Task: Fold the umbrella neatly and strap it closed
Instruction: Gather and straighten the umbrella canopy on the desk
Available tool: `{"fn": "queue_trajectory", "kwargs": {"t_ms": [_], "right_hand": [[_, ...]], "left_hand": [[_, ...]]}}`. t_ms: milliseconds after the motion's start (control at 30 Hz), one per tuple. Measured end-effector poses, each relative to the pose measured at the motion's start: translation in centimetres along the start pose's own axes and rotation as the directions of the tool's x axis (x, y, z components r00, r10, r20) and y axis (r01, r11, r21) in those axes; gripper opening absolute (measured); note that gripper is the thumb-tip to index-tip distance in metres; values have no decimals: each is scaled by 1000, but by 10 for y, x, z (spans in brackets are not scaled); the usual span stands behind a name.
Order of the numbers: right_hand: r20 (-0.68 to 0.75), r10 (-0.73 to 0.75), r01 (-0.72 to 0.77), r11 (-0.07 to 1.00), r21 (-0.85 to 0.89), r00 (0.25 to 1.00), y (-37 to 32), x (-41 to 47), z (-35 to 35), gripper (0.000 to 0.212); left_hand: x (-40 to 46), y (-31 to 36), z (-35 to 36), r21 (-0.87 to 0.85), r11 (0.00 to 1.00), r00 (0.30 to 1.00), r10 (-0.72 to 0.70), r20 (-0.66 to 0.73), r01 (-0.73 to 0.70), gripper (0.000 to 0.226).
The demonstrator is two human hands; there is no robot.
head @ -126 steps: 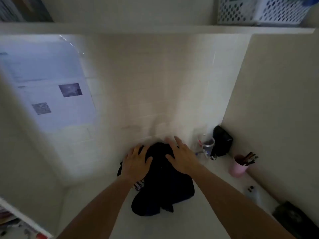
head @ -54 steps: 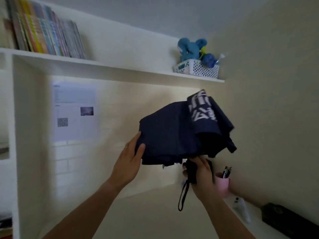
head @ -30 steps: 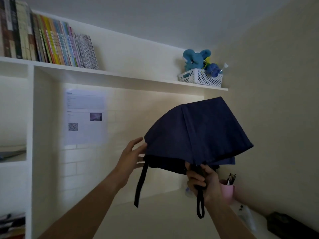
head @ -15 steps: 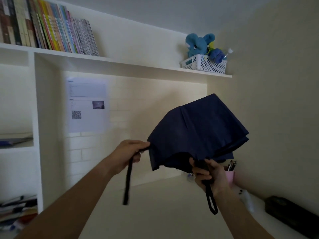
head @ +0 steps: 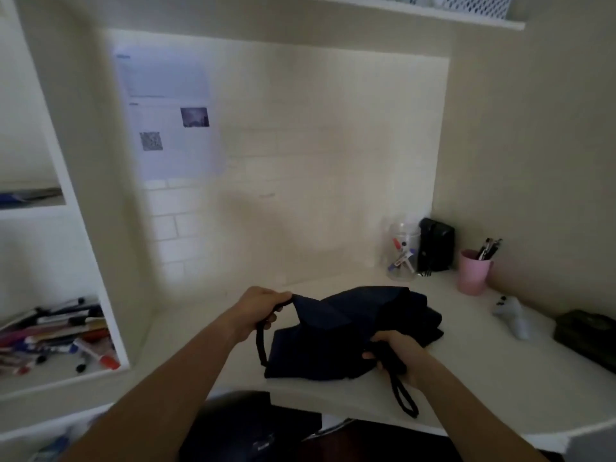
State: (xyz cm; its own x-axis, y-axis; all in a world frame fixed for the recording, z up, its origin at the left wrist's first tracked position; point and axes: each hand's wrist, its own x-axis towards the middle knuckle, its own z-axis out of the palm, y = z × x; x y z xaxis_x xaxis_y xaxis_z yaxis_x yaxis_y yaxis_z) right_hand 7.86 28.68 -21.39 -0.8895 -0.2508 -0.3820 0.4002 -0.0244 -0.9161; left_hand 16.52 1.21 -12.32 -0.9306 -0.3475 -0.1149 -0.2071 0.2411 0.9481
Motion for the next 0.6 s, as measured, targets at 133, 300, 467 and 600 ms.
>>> {"fn": "queue_trajectory", "kwargs": {"t_ms": [133,300,467,600], "right_hand": [[-247,-287,60,756,-652,926,-3,12,-18,35],[-62,-705,239,320,-917,706,-44,-25,16,39],[381,-624,543,84,-835,682,-66,-33,104,71],[348,-678,563,118,-818,648,-81,-12,118,34]], "left_hand": [[9,-11,-1,-20,999,998,-38,56,39,27],[14,-8,6,-82,996,989,-11,151,23,28],[9,14,20,-132,991,974,63,216,-35,18],[7,18,23,-248,965,981,125,148,-86,19]]}}
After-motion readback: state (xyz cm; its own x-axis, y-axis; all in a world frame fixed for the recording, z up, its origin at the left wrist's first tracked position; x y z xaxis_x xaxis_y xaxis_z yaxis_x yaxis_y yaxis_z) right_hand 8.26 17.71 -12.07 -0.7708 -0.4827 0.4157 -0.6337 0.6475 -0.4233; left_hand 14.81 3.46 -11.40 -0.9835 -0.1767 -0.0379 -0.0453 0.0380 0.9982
